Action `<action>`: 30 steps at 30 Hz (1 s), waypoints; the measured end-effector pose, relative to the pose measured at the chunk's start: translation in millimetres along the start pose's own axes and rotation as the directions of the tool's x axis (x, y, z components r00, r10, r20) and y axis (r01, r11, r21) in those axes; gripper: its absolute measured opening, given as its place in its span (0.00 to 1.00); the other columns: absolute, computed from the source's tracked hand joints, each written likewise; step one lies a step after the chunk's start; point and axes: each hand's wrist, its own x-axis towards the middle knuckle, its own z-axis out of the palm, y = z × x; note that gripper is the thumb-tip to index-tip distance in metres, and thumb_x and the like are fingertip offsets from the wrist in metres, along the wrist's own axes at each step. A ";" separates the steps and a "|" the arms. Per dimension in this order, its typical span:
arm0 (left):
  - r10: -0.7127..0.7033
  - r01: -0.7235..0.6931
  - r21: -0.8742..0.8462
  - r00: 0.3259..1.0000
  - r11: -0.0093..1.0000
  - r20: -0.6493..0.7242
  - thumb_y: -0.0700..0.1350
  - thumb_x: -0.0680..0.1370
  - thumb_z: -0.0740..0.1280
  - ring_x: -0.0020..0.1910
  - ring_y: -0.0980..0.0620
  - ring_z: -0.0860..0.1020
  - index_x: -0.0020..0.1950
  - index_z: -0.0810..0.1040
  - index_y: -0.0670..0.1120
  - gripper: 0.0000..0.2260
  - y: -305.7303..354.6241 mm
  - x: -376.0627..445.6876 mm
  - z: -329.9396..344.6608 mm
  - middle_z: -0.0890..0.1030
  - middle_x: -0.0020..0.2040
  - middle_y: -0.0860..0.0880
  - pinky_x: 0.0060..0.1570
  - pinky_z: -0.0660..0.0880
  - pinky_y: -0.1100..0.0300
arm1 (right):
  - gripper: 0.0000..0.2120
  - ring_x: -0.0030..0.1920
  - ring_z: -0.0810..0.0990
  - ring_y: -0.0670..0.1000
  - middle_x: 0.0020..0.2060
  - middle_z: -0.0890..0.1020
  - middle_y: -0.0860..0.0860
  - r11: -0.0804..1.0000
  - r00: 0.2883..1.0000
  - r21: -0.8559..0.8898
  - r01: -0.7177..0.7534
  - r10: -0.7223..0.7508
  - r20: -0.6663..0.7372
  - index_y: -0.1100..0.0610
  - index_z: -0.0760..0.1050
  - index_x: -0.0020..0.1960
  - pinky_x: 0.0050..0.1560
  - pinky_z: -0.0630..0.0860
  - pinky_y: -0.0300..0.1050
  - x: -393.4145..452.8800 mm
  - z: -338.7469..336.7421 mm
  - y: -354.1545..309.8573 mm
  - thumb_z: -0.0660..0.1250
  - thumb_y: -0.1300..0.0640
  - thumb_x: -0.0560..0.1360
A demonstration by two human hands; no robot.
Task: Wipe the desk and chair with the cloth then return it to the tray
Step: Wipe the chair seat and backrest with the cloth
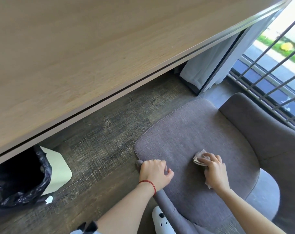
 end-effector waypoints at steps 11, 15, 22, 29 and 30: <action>0.149 -0.042 -0.367 0.952 0.929 0.268 0.44 0.74 0.62 0.54 0.44 0.78 0.50 0.80 0.47 0.09 64.0 -81.5 -104.2 0.83 0.52 0.45 0.54 0.74 0.55 | 0.25 0.52 0.77 0.58 0.51 0.79 0.59 0.764 0.914 0.640 -0.086 0.316 -0.255 0.60 0.81 0.55 0.50 0.73 0.42 -87.7 -156.5 -34.5 0.60 0.77 0.64; 0.222 -0.125 -0.353 0.943 0.927 0.248 0.44 0.75 0.62 0.53 0.43 0.78 0.50 0.80 0.47 0.08 119.3 -122.4 -140.4 0.83 0.52 0.44 0.52 0.76 0.52 | 0.24 0.52 0.77 0.53 0.53 0.80 0.58 0.694 0.893 0.719 -0.027 0.341 -0.295 0.59 0.80 0.57 0.48 0.78 0.41 -139.3 -213.0 -29.7 0.61 0.76 0.66; 0.344 -0.236 -0.428 0.919 0.872 0.194 0.44 0.75 0.64 0.53 0.46 0.78 0.56 0.78 0.46 0.11 225.9 -184.6 -141.0 0.82 0.54 0.45 0.55 0.76 0.51 | 0.17 0.41 0.80 0.36 0.42 0.84 0.46 0.573 0.837 0.800 0.175 0.341 -0.427 0.51 0.80 0.50 0.43 0.76 0.29 -242.9 -280.8 43.5 0.66 0.69 0.67; 0.381 -0.241 -0.445 0.888 0.862 0.258 0.56 0.73 0.68 0.63 0.50 0.73 0.68 0.69 0.52 0.25 323.4 -239.5 -92.2 0.74 0.65 0.48 0.64 0.70 0.54 | 0.16 0.47 0.81 0.56 0.44 0.83 0.57 0.476 0.809 0.874 0.101 0.472 -0.351 0.51 0.77 0.53 0.52 0.77 0.56 -337.1 -275.8 165.7 0.64 0.67 0.72; 0.377 -0.268 -0.389 0.895 0.882 0.238 0.56 0.72 0.68 0.63 0.50 0.72 0.69 0.67 0.53 0.27 329.5 -243.0 -86.3 0.74 0.66 0.48 0.64 0.69 0.54 | 0.15 0.48 0.81 0.58 0.44 0.83 0.56 0.468 0.803 0.878 0.096 0.485 -0.346 0.51 0.77 0.53 0.54 0.78 0.60 -344.3 -271.3 176.7 0.64 0.67 0.72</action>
